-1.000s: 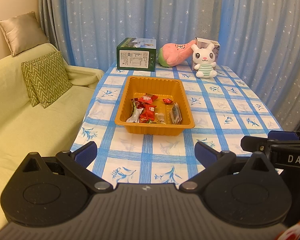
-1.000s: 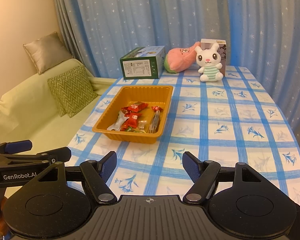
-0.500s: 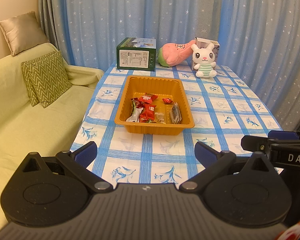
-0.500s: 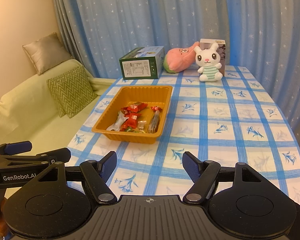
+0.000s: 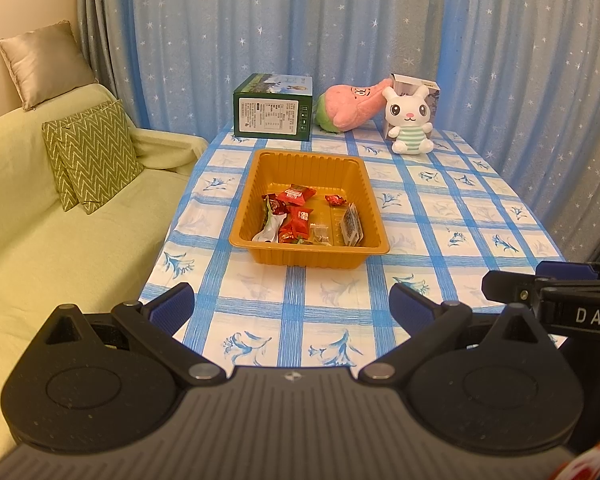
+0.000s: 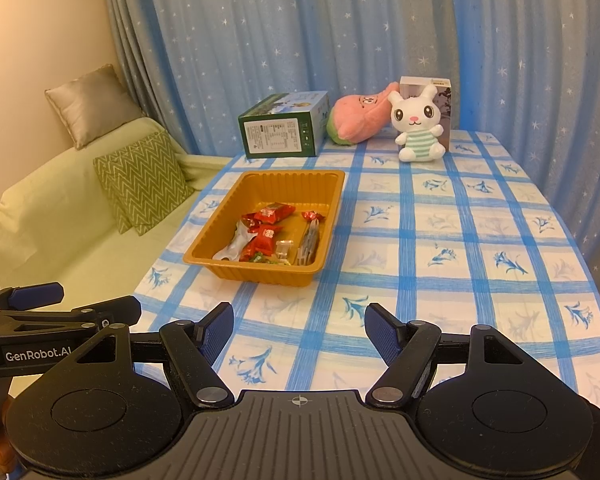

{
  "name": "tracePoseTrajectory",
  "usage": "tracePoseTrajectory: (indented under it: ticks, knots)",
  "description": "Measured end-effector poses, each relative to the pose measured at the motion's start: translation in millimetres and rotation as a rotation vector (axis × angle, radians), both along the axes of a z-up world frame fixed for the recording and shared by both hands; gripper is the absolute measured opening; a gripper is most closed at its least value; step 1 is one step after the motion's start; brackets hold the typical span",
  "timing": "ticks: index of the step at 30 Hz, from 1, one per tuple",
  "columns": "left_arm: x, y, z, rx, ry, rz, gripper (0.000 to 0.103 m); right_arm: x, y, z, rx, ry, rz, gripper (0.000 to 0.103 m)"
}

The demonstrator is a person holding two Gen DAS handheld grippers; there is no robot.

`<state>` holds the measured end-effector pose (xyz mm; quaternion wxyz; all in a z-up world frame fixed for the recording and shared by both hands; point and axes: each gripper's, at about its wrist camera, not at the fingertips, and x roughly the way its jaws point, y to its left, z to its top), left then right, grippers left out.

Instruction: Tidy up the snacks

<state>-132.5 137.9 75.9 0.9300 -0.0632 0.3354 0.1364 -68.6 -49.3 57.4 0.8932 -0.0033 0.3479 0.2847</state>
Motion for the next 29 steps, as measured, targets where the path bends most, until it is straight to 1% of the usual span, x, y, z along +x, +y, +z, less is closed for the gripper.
tracePoseTrajectory:
  ticks: [25, 29]
  knots:
    - [-0.6, 0.4, 0.4, -0.001, -0.002, -0.003, 0.103, 0.3, 0.1, -0.3, 0.000, 0.001, 0.000, 0.072]
    - [-4.8, -4.4, -4.0, 0.006, -0.009, -0.003, 0.103, 0.3, 0.1, -0.4, 0.001, 0.001, 0.000, 0.072]
